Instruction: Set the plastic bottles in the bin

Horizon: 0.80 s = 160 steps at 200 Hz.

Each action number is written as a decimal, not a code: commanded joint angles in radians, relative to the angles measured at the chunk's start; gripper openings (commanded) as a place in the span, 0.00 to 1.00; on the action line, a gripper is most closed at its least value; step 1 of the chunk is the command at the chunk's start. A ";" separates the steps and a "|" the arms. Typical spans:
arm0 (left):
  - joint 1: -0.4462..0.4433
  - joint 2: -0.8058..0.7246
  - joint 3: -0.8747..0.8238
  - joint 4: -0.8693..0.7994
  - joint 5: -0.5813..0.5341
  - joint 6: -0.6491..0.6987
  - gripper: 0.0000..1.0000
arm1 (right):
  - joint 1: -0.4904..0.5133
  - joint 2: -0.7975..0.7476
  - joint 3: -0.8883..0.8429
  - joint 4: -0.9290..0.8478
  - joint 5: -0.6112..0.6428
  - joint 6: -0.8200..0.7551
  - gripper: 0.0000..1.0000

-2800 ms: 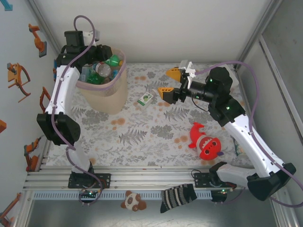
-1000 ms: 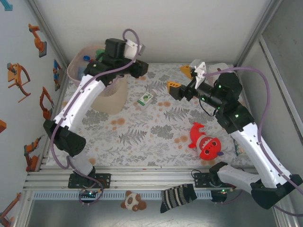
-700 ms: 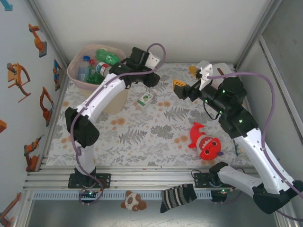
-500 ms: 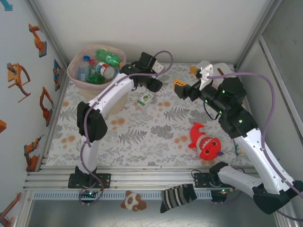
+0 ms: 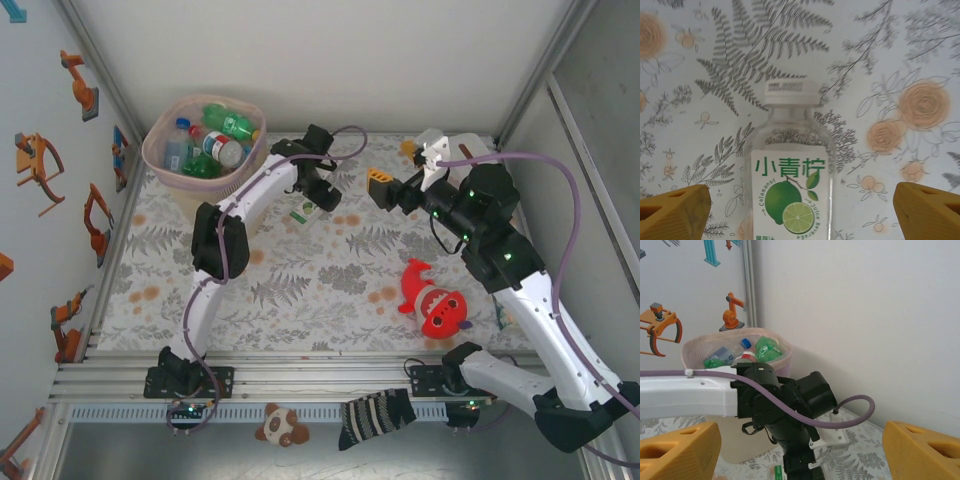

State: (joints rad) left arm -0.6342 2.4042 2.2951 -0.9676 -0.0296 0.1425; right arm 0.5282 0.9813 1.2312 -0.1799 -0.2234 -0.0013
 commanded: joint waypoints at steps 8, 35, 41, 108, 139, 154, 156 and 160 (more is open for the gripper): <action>0.025 0.053 0.065 -0.082 0.013 -0.021 0.94 | 0.007 -0.007 -0.006 -0.005 -0.005 -0.021 0.83; 0.036 0.087 0.069 -0.098 0.057 -0.015 0.93 | 0.007 -0.005 -0.005 -0.006 -0.007 -0.023 0.83; 0.037 0.095 0.071 -0.100 0.075 -0.014 0.92 | 0.007 -0.006 -0.004 -0.005 -0.007 -0.022 0.83; 0.039 0.141 0.084 -0.121 0.108 -0.004 0.78 | 0.007 -0.010 -0.005 -0.004 -0.010 -0.019 0.83; 0.037 0.125 0.090 -0.121 0.091 -0.005 0.67 | 0.008 -0.019 -0.004 -0.006 -0.007 -0.019 0.83; 0.037 0.100 0.088 -0.120 0.089 -0.007 0.65 | 0.008 -0.023 -0.005 -0.008 -0.005 -0.020 0.83; 0.036 0.096 0.088 -0.121 0.089 -0.007 0.64 | 0.007 -0.023 -0.005 -0.008 -0.005 -0.019 0.83; 0.036 0.086 0.087 -0.121 0.089 -0.007 0.64 | 0.007 -0.023 -0.005 -0.009 -0.004 -0.020 0.83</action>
State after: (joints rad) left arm -0.5957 2.5385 2.3547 -1.0595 0.0605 0.1360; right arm 0.5282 0.9806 1.2304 -0.1913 -0.2260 -0.0017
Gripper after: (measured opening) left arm 0.654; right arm 0.831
